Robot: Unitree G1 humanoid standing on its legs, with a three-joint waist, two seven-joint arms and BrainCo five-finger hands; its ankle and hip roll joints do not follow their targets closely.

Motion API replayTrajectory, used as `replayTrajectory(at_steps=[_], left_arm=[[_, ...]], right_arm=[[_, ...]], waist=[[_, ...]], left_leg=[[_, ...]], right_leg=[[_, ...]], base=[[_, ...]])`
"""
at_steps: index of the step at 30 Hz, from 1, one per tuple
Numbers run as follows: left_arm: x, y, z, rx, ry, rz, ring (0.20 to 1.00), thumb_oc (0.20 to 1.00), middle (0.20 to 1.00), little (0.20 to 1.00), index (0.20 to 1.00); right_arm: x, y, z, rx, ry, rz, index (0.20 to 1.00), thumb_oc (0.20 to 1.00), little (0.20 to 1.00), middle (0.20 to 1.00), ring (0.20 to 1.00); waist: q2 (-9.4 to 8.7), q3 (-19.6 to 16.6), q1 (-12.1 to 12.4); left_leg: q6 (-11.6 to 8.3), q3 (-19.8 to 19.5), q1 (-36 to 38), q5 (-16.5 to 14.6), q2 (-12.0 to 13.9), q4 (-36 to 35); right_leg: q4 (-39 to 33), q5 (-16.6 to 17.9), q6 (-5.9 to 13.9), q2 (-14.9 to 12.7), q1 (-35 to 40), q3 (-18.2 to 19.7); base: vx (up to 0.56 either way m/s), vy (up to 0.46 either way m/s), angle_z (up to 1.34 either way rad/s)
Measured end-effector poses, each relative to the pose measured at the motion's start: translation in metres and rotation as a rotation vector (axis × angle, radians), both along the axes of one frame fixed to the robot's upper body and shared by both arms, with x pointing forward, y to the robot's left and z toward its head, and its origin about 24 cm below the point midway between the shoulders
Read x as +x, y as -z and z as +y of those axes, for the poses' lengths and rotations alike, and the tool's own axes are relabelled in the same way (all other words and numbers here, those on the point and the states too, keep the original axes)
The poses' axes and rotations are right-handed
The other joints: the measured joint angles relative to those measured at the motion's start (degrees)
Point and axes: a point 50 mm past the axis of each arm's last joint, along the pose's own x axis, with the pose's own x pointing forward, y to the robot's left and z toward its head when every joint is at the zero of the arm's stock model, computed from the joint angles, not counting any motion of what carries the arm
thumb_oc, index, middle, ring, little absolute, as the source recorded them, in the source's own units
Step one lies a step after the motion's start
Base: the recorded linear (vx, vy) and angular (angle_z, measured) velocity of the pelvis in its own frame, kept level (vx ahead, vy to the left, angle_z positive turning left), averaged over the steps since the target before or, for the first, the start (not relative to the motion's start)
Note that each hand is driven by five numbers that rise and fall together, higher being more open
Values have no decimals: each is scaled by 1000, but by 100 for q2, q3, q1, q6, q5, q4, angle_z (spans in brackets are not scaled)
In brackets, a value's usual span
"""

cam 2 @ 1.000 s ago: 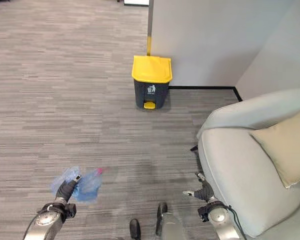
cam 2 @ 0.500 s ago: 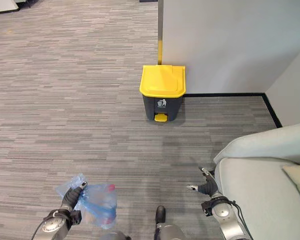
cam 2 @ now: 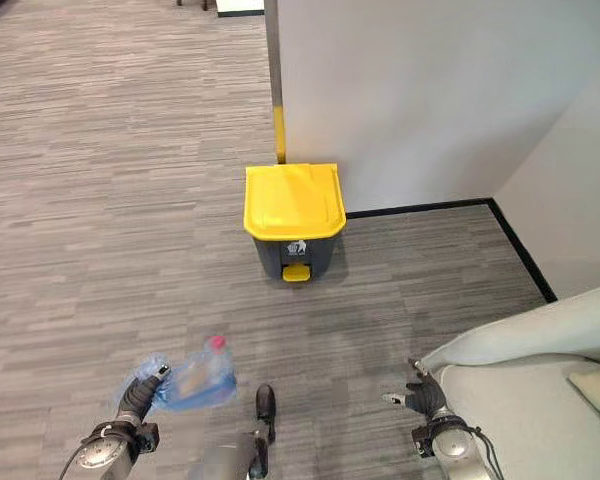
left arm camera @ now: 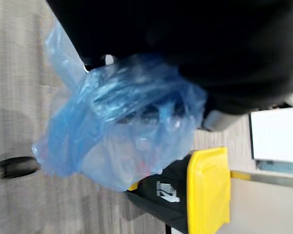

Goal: Gather garbage on tea table into small bin, then transfer packed bag to large trash can.

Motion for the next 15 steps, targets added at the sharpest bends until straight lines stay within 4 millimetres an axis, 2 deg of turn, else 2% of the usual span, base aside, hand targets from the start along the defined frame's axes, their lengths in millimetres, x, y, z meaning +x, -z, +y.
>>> replayTrajectory(at_steps=[1,3,4,5,8,9,10,11,12,13,14,15], left_arm=[[6,-4,2,26,18,-17,200,200,200,200,200],[20,-14,6,58,39,-55,200,200,200,200,200],[27,-19,7,68,46,-75,200,200,200,200,200],[31,-22,8,78,48,-86,200,200,200,200,200],[32,-21,7,74,49,-83,200,200,200,200,200],[30,-19,7,70,44,-78,200,200,200,200,200],[26,-16,8,71,38,-61,200,200,200,200,200],[22,-13,8,68,39,-48,200,200,200,200,200],[20,-12,7,64,35,-47,200,200,200,200,200],[18,-11,8,65,27,-39,200,200,200,200,200],[14,-9,9,66,25,-26,200,200,200,200,200],[5,-3,10,63,16,3,200,200,200,200,200]], right_arm=[[0,1,2,4,-7,0,1000,1000,1000,1000,1000],[1,0,2,4,-10,-5,1000,1000,1000,1000,1000],[4,-2,4,6,-14,-12,1000,1000,1000,1000,1000],[14,-7,8,13,-28,-44,1000,1000,1000,1000,1000],[23,-12,12,22,-53,-70,1000,1000,1000,1000,1000],[26,-15,13,21,-57,-79,1000,1000,1000,1000,1000],[29,-17,15,23,-66,-92,1000,1000,1000,1000,1000],[27,-17,14,23,-66,-93,1000,1000,1000,1000,1000],[24,-14,14,23,-62,-79,1000,1000,1000,1000,1000],[21,-12,15,28,-60,-66,1000,1000,1000,1000,1000],[20,-11,15,30,-60,-64,1000,1000,1000,1000,1000],[16,-9,13,29,-52,-50,1000,1000,1000,1000,1000]], waist=[[-25,-39,-36],[-94,-72,-58],[-95,-64,-92],[-36,-14,-83],[48,42,-161],[94,86,-133],[115,90,-128],[101,96,-260],[73,107,-326],[41,95,-282],[19,110,-265],[-46,152,-294]], left_leg=[[41,-26,96,-117,-65,-70],[134,-78,211,-164,-199,-175],[240,-118,255,-307,-223,-183],[193,-118,414,-281,-197,-276],[130,-187,818,-413,-129,-362],[86,-174,974,-573,-39,-368],[57,-143,1022,-588,-31,-355],[11,-12,1120,-635,-58,-364],[-135,-16,1209,-925,-26,-359],[-144,-10,1255,-931,-40,-344],[-122,-14,1317,-916,-51,-352],[-171,-79,1484,-1040,-85,-352]], right_leg=[[475,-69,144,-48,-240,-3],[1186,-183,294,-211,-679,-122],[1398,-251,321,-248,-937,-149],[1799,-372,298,-399,-1456,-425],[1327,-293,236,-395,-2015,-612],[1086,-131,241,-354,-2256,-758],[786,139,240,-357,-2433,-800],[441,540,231,-419,-2620,-870],[228,785,283,-395,-2751,-931],[-9,1023,330,-391,-2779,-916],[-154,1197,270,-395,-2806,-917],[-511,1602,236,-377,-2858,-920]], base=[[268,123,-18],[240,80,15],[323,59,2],[186,18,-10],[316,7,-8],[183,-34,-11],[279,-62,22],[350,-83,49],[258,-66,47],[238,-99,15],[166,-78,17],[338,-191,24]])
